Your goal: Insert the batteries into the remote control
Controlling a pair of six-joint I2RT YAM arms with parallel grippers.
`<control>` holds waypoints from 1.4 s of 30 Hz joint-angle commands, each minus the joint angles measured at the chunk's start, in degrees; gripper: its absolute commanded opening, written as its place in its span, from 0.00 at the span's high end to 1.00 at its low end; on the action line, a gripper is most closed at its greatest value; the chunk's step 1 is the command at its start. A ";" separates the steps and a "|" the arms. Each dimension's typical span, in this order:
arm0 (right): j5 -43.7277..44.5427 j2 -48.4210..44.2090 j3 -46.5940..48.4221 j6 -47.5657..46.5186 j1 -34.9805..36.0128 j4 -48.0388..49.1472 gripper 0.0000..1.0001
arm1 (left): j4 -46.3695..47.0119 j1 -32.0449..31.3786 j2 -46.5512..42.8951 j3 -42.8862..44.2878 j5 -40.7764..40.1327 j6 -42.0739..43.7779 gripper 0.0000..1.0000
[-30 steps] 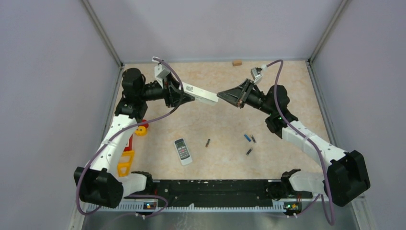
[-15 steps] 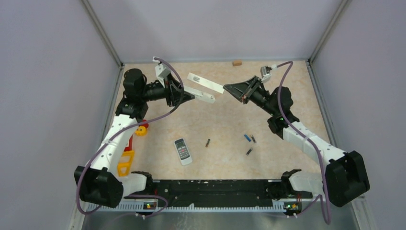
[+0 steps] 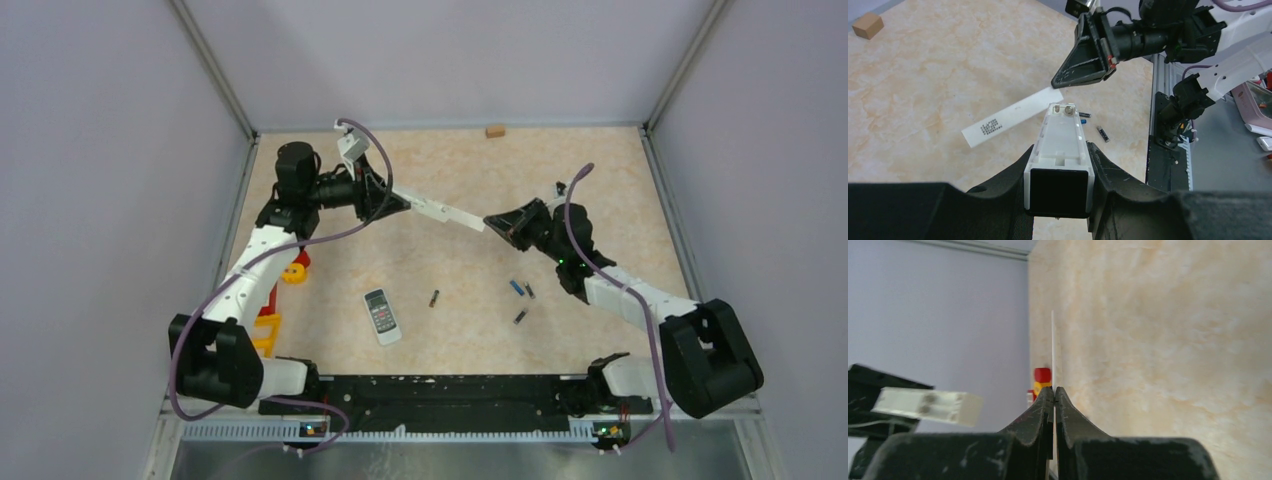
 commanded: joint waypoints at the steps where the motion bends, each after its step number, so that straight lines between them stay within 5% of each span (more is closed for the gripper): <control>1: 4.74 3.03 -2.14 -5.12 -0.64 -3.78 1.00 | 2.45 0.22 -0.83 0.80 3.36 -0.01 1.00; 7: 11.67 3.23 -3.39 -12.37 -0.79 -8.78 0.95 | 4.41 0.22 -2.60 0.19 5.00 -0.93 1.00; 13: 12.73 -0.39 -0.39 -17.02 -0.81 -15.40 0.39 | 6.55 0.22 -4.02 -0.08 6.67 -2.53 1.00; 16: 8.02 -2.03 3.21 -21.38 -0.81 -17.79 0.27 | 8.20 0.17 -4.55 -0.32 7.30 -3.68 1.00; 19: -4.53 -3.15 5.95 -22.59 -0.56 -13.25 0.23 | 10.29 0.01 -4.78 -0.50 9.31 -5.71 1.00; 22: -15.55 -4.18 6.05 -13.62 -0.06 -1.87 0.18 | 11.97 -0.30 -6.10 -1.14 10.70 -6.48 1.00; 28: -12.81 -5.53 1.38 14.76 2.52 19.00 0.13 | 15.30 -0.47 -8.34 -1.76 11.74 -8.40 1.00; 37: -14.96 4.05 6.74 27.46 9.64 32.48 0.13 | 26.95 -1.54 -7.42 -2.13 8.67 -17.20 1.00; 42: -15.02 7.84 6.80 33.88 10.58 43.41 0.31 | 30.66 -1.69 -7.33 -2.75 7.28 -20.29 1.00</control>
